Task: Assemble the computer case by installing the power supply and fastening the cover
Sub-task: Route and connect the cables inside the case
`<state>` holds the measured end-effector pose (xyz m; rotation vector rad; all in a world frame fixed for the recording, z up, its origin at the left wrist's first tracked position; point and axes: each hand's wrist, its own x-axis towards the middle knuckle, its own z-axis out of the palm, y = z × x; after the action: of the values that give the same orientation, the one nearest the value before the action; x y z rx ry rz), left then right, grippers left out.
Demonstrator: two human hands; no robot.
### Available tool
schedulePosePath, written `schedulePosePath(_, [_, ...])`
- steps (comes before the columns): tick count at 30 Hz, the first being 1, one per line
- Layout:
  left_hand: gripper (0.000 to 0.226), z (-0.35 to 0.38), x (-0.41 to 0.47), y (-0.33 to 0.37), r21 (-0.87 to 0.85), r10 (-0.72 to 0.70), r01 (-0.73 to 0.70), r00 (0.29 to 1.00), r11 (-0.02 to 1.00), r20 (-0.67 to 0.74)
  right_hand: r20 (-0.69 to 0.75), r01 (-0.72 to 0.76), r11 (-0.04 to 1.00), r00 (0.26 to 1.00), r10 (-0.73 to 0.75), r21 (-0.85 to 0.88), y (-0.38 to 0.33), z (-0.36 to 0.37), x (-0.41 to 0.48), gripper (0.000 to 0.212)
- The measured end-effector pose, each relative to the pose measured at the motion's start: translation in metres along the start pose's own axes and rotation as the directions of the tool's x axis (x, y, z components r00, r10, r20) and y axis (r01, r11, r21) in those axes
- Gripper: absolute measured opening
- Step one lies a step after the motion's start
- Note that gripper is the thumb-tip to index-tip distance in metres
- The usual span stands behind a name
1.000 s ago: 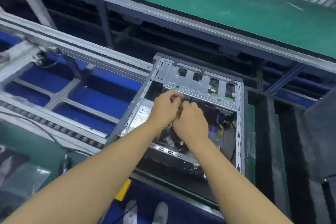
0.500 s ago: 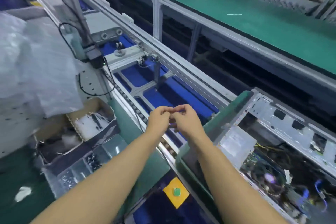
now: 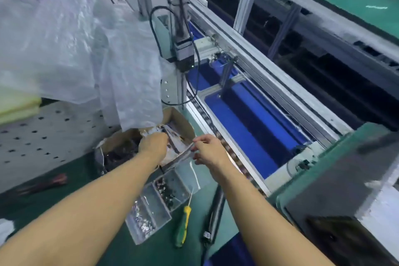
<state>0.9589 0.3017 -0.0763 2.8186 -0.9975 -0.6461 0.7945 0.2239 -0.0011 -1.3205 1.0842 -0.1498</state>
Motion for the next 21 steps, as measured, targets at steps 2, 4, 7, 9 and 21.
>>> schedulePosePath(2, [0.027,0.004,0.016,-0.009,0.167,0.043,-0.051,0.998,0.985,0.053,-0.005,-0.012,1.0,1.0,0.012,-0.011,0.001,0.009,0.007,0.016])
schedulePosePath(4, [0.026,0.01,0.028,-0.013,0.342,0.067,-0.093,0.994,0.935,0.087,0.001,-0.028,0.999,1.0,0.028,-0.033,0.003,0.012,0.012,0.016])
schedulePosePath(7, [0.029,0.018,0.037,-0.012,0.504,0.097,-0.131,0.991,0.853,0.094,0.003,-0.04,0.998,0.999,0.04,-0.058,0.008,0.011,0.017,0.017])
schedulePosePath(9, [0.024,0.023,0.039,-0.008,0.532,0.12,-0.159,0.987,0.831,0.109,-0.004,-0.05,0.997,0.999,0.05,-0.054,0.013,0.011,0.017,0.017])
schedulePosePath(21, [0.01,0.008,0.041,-0.013,0.11,0.226,-0.234,0.971,0.966,0.079,-0.015,-0.056,0.998,0.998,0.056,0.001,0.024,0.005,0.012,0.018])
